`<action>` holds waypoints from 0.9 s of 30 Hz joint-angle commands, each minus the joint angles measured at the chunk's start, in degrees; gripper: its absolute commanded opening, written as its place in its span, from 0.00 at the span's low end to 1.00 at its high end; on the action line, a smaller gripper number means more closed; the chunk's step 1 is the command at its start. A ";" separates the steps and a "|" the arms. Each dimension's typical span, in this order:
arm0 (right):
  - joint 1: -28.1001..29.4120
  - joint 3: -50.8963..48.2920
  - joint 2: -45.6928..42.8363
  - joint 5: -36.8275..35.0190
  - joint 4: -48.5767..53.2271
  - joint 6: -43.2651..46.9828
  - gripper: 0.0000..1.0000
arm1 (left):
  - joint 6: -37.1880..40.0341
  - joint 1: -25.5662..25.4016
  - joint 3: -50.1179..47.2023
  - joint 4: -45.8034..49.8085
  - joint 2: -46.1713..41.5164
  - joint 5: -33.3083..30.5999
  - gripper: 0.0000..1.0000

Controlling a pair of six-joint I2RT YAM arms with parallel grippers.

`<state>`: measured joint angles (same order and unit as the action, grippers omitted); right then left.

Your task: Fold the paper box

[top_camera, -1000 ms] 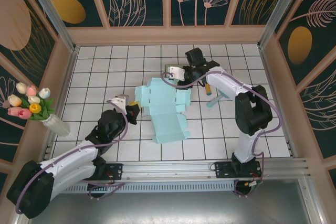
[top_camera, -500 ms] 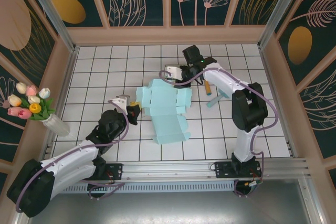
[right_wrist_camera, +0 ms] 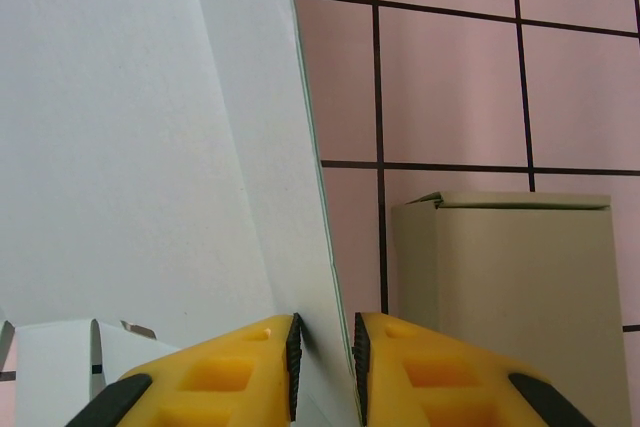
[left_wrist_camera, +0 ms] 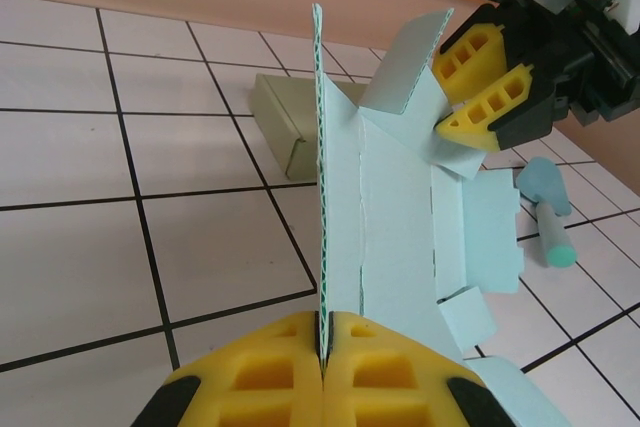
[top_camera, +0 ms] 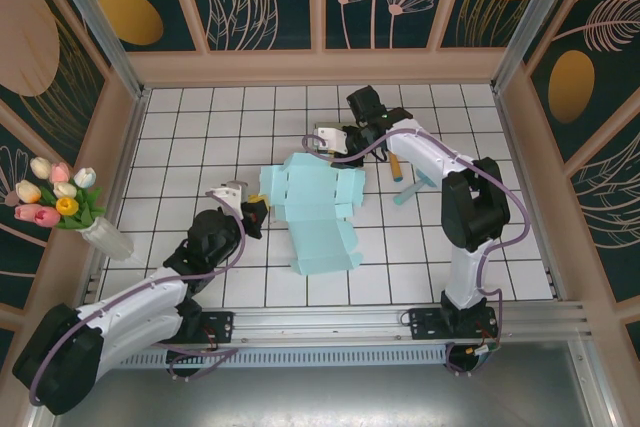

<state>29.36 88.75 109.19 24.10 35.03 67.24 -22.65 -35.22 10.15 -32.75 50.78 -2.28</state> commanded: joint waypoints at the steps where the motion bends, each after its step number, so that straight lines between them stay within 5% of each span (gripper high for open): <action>1: 0.47 -0.06 0.33 2.49 2.67 1.13 0.25 | 0.57 -0.31 -0.40 -1.79 -1.47 -0.79 0.00; 24: -0.70 -0.85 1.14 2.27 3.65 1.07 0.28 | 0.47 -0.29 -0.31 -1.61 -1.46 -1.22 0.00; 27: -0.87 -1.00 1.18 2.41 3.84 1.18 0.16 | 0.38 -0.34 -0.23 -1.53 -1.32 -1.56 0.00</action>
<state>29.02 88.64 109.67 24.38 36.18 67.59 -22.65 -35.27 10.07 -32.67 50.22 -2.28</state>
